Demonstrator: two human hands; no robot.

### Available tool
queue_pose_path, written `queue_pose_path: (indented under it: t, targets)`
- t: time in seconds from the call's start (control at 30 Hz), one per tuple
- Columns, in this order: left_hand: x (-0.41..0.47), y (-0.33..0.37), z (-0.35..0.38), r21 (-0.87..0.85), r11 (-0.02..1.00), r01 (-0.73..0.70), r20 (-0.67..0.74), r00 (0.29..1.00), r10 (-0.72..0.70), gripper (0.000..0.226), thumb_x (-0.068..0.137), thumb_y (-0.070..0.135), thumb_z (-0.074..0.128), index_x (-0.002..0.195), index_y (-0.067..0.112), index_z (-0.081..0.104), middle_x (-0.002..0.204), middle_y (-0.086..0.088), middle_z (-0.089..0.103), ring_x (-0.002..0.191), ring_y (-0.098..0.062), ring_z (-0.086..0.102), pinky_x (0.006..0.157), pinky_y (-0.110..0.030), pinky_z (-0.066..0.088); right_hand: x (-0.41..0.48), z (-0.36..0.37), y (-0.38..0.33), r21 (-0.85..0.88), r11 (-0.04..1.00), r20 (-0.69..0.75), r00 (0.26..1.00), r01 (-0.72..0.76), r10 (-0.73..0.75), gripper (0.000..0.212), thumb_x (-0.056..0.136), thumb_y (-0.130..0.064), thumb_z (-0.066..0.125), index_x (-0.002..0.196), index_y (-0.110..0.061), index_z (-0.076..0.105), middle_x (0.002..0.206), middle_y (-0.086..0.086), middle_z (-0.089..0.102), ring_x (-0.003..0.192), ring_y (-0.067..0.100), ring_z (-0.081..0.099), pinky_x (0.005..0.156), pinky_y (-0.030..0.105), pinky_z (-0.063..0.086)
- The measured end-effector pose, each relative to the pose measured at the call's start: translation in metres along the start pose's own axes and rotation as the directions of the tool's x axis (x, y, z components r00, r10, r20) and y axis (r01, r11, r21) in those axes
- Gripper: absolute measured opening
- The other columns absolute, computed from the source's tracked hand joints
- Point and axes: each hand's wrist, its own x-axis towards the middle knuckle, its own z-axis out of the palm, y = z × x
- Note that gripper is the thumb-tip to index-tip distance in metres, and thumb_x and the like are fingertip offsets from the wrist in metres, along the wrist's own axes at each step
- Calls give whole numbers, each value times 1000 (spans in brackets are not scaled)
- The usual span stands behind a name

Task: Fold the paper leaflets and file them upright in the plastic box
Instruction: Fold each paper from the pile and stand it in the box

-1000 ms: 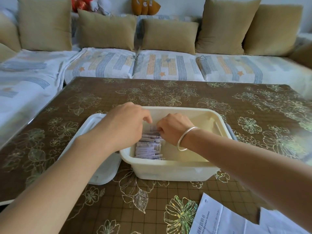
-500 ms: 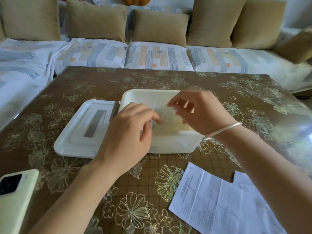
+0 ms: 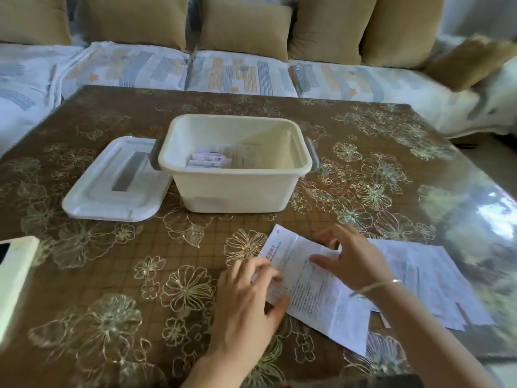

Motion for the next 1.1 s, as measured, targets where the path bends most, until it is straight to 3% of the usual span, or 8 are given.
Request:
queue_pose_path:
  t: [0.17, 0.37, 0.5, 0.63, 0.77, 0.9, 1.0, 1.1]
  targets:
    - [1, -2, 1, 18, 1000, -7, -19, 1000, 7, 27, 76, 52, 62, 96, 34, 62, 110, 18, 53, 104, -4, 45, 86, -23, 34, 24, -18, -17, -78, 996, 218, 975, -34, 51, 36, 77, -44, 73, 102, -22, 61, 93, -9, 61, 89, 12, 59, 77, 24, 48]
    - [1, -5, 4, -17, 1000, -10, -22, 1000, 10, 31, 76, 54, 60, 99, 34, 61, 110, 22, 50, 107, -1, 43, 90, -21, 32, 29, -25, -24, -185, 982, 207, 978, 39, 0, 22, 81, -43, 69, 94, -26, 68, 96, -9, 69, 88, 10, 63, 84, 32, 55]
    - [3, -6, 0, -220, 974, 47, -87, 994, -68, 52, 77, 54, 62, 117, 22, 60, 122, 14, 52, 113, -5, 50, 96, -30, 47, 17, -35, -29, -60, 998, 75, 997, 20, -16, 14, 83, -40, 69, 85, -27, 72, 80, -14, 67, 68, 3, 62, 71, 28, 58]
    - [5, -16, -27, -339, 929, 147, -234, 943, -235, 77, 72, 50, 65, 138, 16, 42, 122, 6, 48, 86, -3, 56, 70, -16, 52, 0, -54, -33, 233, 970, -22, 997, 74, -71, 12, 86, -31, 67, 85, -20, 71, 45, -15, 57, 38, -2, 49, 46, 7, 40]
    - [11, -25, -64, -421, 863, 278, -181, 907, -381, 96, 68, 55, 69, 149, 25, 26, 130, 20, 43, 75, -4, 59, 60, -15, 52, -14, -55, -43, 588, 804, -87, 995, 89, -46, 10, 87, -21, 65, 82, -14, 71, 53, 1, 67, 39, 4, 51, 43, 16, 44]
    - [18, -23, -92, -732, 601, 321, 35, 899, -437, 44, 71, 39, 69, 114, 27, 66, 86, 9, 73, 53, -5, 54, 47, -17, 44, -25, -39, -61, 817, 561, -127, 991, 134, -51, 12, 82, -19, 64, 84, -8, 67, 70, 4, 73, 62, 12, 70, 57, 22, 56]
    - [14, -22, -100, -705, 677, 211, -102, 915, -392, 8, 82, 23, 70, 90, 24, 72, 71, 7, 71, 53, -4, 57, 51, -15, 46, -32, -21, -66, 870, 438, -221, 973, 225, -63, 17, 80, -27, 66, 81, -10, 68, 74, 2, 72, 73, 18, 71, 69, 31, 59]
    - [6, -27, -101, -650, 740, 174, -143, 928, -344, 7, 83, 18, 71, 85, 24, 71, 80, 11, 73, 69, -4, 67, 63, -10, 49, -46, 1, -63, 822, 501, -264, 960, 272, -89, 24, 83, -37, 67, 73, -15, 67, 63, -3, 64, 60, 15, 58, 59, 28, 49]
